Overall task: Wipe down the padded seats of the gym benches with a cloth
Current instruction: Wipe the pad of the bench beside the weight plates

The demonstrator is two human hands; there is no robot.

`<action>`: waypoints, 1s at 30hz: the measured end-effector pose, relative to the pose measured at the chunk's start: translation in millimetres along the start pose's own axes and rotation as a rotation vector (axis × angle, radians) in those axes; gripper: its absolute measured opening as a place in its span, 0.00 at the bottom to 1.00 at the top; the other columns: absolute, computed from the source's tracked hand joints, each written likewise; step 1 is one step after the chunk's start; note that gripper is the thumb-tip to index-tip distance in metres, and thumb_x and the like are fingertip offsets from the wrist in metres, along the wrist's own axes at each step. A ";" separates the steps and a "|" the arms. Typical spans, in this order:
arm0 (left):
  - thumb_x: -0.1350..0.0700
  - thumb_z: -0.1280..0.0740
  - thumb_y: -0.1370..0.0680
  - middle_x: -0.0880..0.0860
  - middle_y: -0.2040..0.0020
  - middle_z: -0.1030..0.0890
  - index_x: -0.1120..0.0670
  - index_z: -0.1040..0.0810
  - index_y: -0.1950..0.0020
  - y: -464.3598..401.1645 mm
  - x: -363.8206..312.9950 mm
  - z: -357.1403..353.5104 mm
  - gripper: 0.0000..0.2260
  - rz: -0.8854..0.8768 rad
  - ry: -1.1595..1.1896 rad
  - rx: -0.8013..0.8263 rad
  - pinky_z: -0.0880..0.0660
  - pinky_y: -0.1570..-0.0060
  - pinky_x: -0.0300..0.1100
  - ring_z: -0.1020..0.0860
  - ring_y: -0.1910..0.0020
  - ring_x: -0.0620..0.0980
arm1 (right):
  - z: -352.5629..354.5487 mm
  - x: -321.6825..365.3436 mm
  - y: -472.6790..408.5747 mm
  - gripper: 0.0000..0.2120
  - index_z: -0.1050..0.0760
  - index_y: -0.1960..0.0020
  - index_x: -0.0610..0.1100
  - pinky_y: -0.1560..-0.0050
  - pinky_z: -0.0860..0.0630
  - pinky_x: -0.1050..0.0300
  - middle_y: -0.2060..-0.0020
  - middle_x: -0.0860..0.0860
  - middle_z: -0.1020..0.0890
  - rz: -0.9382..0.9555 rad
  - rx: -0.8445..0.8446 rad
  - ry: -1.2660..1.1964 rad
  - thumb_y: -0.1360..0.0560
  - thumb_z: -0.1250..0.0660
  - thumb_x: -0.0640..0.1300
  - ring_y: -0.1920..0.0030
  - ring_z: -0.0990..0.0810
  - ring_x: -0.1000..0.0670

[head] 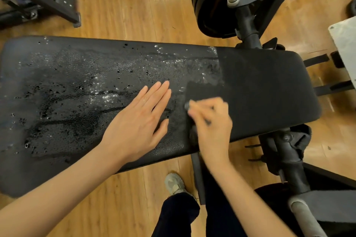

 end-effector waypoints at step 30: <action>0.46 0.51 0.17 0.57 0.18 0.48 0.62 0.46 0.19 -12.5 13.0 10.2 0.30 0.395 -0.004 -0.046 0.55 0.20 0.48 0.49 0.19 0.55 | 17.5 -60.7 -49.5 0.12 0.18 0.41 0.46 0.46 0.24 0.48 0.41 0.52 0.21 -0.005 -0.101 0.127 0.23 0.32 0.37 0.41 0.29 0.49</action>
Point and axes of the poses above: each hand's wrist, its own y-axis away from the middle knuckle, its own z-axis out of the back of the hand, x = y × z, the point moved 2 cm from there along -y, towards the middle knuckle
